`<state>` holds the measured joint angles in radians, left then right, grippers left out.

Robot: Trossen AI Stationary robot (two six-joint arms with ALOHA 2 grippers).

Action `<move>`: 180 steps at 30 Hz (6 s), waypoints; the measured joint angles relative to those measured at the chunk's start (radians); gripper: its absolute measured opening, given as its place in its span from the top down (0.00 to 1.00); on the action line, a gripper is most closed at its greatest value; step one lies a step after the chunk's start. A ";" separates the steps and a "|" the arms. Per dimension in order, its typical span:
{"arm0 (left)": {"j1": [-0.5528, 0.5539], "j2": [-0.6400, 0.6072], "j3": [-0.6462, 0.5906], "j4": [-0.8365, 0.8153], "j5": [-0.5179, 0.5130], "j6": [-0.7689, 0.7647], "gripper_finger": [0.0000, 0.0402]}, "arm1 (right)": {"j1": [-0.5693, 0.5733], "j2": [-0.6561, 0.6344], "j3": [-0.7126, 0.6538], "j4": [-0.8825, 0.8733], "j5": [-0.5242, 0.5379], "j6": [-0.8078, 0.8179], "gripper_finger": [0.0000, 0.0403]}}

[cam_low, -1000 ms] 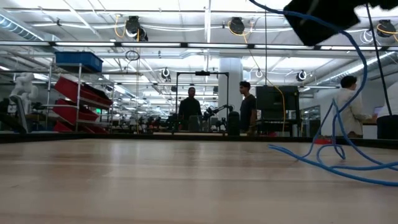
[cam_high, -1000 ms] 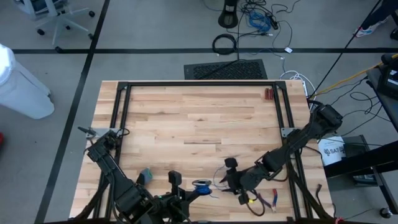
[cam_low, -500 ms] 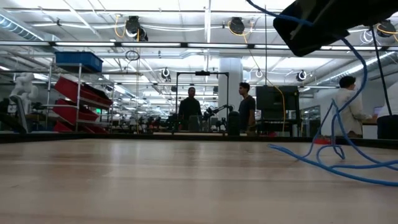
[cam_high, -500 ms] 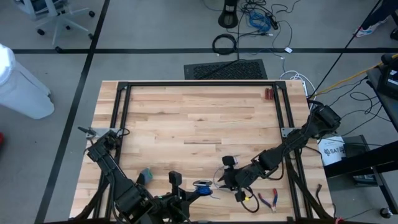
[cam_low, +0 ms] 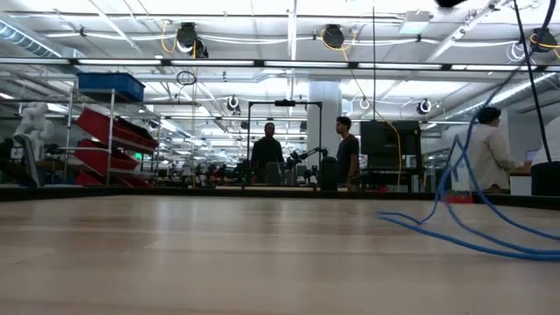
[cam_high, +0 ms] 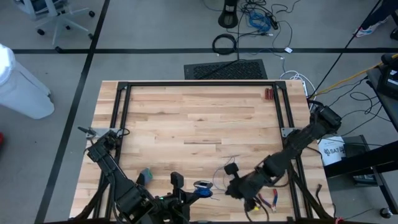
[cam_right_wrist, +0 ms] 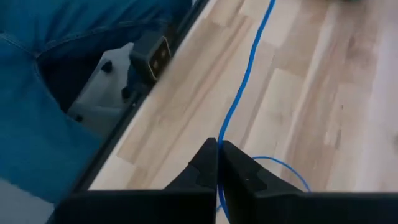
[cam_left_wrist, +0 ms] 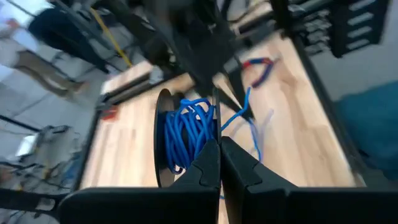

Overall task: Coil cords
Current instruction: Coil the blue wire onto the black spool

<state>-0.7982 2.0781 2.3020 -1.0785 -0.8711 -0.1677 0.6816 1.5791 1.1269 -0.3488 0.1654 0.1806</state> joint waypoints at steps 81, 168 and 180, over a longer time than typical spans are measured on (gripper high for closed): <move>0.100 0.037 -0.002 0.159 0.308 0.161 1.00 | 0.253 0.006 0.482 -0.088 0.361 -0.450 1.00; 0.203 0.027 0.005 0.465 -0.054 0.512 1.00 | 0.144 -0.016 -0.044 -0.075 0.450 0.156 0.67; 0.437 -0.003 0.003 0.422 0.220 0.540 1.00 | 0.142 -0.018 -0.044 -0.093 0.546 0.143 0.67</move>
<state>-0.3608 2.0753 2.3054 -0.6564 -0.6510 0.3724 0.8240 1.5612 1.0828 -0.4413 0.7115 0.3236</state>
